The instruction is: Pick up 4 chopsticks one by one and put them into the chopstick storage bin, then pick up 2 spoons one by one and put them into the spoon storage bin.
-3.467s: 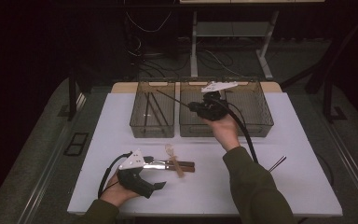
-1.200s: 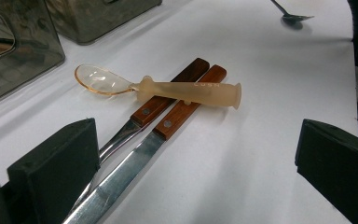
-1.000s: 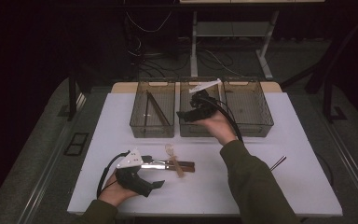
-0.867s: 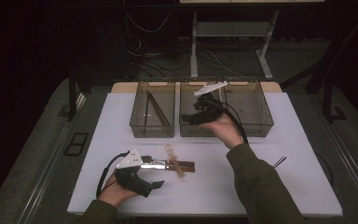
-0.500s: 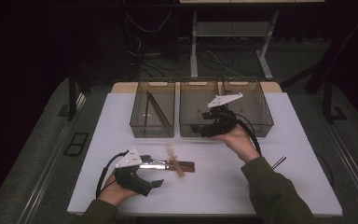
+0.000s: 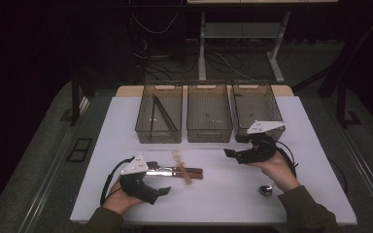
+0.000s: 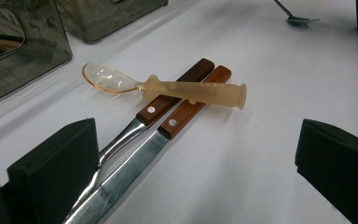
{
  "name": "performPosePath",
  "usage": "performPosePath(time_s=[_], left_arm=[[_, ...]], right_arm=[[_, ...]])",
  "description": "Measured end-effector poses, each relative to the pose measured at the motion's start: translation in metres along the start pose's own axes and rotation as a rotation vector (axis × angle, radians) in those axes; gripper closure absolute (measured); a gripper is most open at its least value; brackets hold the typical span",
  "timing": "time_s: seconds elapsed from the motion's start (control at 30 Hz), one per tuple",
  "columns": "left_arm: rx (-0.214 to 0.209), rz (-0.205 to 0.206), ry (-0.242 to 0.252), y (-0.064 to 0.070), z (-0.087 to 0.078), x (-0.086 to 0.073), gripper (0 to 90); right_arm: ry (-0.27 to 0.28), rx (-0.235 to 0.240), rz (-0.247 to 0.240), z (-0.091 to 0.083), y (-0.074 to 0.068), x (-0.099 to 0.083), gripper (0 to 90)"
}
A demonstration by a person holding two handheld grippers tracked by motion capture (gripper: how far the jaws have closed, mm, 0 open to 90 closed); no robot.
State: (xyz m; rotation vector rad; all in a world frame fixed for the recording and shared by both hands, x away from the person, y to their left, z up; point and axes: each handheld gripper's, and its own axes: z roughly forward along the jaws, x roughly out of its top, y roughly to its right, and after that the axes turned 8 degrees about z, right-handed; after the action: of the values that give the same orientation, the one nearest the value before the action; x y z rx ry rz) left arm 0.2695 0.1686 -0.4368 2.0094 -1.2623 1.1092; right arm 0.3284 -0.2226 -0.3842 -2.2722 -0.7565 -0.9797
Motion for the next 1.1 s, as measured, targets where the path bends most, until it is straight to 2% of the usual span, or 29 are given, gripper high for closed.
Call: performPosePath(time_s=[0.13, 0.33, 0.47, 0.6, 0.77, 0.93, 1.1], left_arm=[[0.001, 0.0, -0.003, 0.001, -0.001, 0.0, 0.0], [0.001, 0.004, -0.005, 0.002, 0.0, 0.0, 0.0], [0.0, 0.006, -0.004, 0.001, -0.001, 0.0, 0.0], [-0.002, 0.007, -0.004, 0.002, 0.0, 0.001, 0.0], [0.003, 0.009, -0.006, 0.002, -0.001, 0.001, 0.0], [0.005, 0.004, -0.006, 0.002, -0.001, 0.0, 0.0], [0.005, 0.01, -0.012, 0.002, -0.001, 0.0, 0.0]], right_arm=[[0.012, 0.0, 0.005, -0.015, 0.002, -0.01, 28.4], [0.007, -0.011, 0.014, -0.03, 0.006, -0.027, 36.3], [-0.021, -0.025, 0.025, -0.04, 0.01, -0.039, 48.5], [-0.073, -0.047, 0.012, -0.049, 0.013, -0.053, 64.3], [-0.107, -0.045, 0.013, -0.061, 0.014, -0.065, 78.1], [-0.146, -0.037, 0.013, -0.071, 0.016, -0.081, 89.1], [-0.181, -0.033, 0.009, -0.077, 0.016, -0.094, 89.9]])
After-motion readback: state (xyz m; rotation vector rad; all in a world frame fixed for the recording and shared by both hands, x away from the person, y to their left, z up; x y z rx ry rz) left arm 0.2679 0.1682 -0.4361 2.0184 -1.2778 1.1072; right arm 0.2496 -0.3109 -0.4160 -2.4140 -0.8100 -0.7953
